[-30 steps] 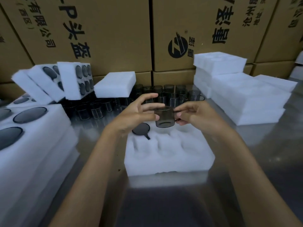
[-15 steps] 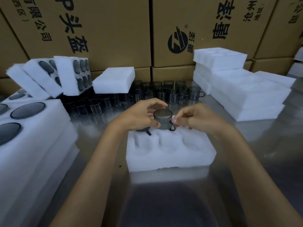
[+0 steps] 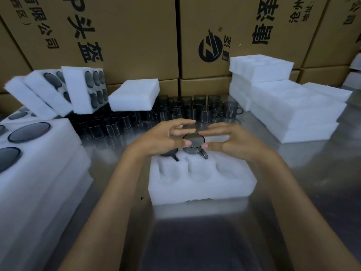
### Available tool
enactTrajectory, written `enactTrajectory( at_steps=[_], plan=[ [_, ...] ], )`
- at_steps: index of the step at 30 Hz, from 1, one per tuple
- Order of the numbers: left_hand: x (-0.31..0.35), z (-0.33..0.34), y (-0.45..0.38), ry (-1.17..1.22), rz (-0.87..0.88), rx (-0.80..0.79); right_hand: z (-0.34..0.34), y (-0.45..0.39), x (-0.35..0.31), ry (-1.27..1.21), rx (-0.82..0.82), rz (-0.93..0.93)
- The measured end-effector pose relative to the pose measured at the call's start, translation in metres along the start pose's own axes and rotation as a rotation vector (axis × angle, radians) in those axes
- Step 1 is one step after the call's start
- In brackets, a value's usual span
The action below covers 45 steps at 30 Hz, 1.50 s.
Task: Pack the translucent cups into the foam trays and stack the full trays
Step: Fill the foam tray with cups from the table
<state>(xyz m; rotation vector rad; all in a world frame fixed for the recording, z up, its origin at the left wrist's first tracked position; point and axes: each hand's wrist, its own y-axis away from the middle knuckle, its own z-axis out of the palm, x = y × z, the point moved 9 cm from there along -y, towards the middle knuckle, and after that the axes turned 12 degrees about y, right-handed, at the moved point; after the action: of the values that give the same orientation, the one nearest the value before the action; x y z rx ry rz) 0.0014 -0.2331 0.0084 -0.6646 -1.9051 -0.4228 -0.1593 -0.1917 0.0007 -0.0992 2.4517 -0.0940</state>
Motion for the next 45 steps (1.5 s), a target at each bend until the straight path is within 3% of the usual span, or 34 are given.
enactTrajectory(
  at_steps=[5, 13, 17, 19, 22, 27, 31, 35, 40, 42, 45],
  plan=[
    [-0.015, 0.012, 0.000, -0.017, -0.064, -0.068, 0.009, -0.002, 0.006, 0.210, -0.015, 0.057],
    [-0.016, 0.011, -0.003, -0.035, -0.020, -0.077, 0.016, -0.001, 0.012, -0.077, -0.044, 0.088],
    [-0.022, -0.037, -0.015, 0.057, 0.013, 0.337, 0.003, -0.009, 0.023, -0.318, 0.127, 0.055],
    [-0.026, -0.054, -0.036, -0.045, -0.017, 0.437, -0.005, -0.011, 0.045, -0.497, 0.276, 0.155],
    [-0.038, -0.064, -0.076, -0.252, -0.179, 0.365, -0.001, -0.007, 0.089, -0.637, 0.398, 0.351],
    [-0.068, -0.052, -0.110, -0.334, -0.390, 0.220, 0.001, -0.015, 0.111, -0.525, 0.399, 0.370],
    [-0.071, -0.059, -0.116, -0.287, -0.286, 0.351, 0.003, -0.021, 0.116, -0.593, 0.385, 0.384],
    [-0.061, -0.059, -0.100, -0.274, -0.179, 0.378, 0.001, -0.020, 0.115, -0.699, 0.380, 0.389],
    [-0.009, -0.042, -0.064, 0.046, 0.028, 0.273, -0.020, -0.017, 0.084, -0.592, 0.326, 0.283],
    [0.016, -0.026, -0.049, 0.146, 0.048, 0.084, -0.035, -0.017, 0.055, -0.561, 0.255, 0.161],
    [0.042, 0.002, -0.027, 0.103, 0.007, -0.175, -0.048, -0.010, 0.015, -0.549, 0.173, 0.044]
  ],
)
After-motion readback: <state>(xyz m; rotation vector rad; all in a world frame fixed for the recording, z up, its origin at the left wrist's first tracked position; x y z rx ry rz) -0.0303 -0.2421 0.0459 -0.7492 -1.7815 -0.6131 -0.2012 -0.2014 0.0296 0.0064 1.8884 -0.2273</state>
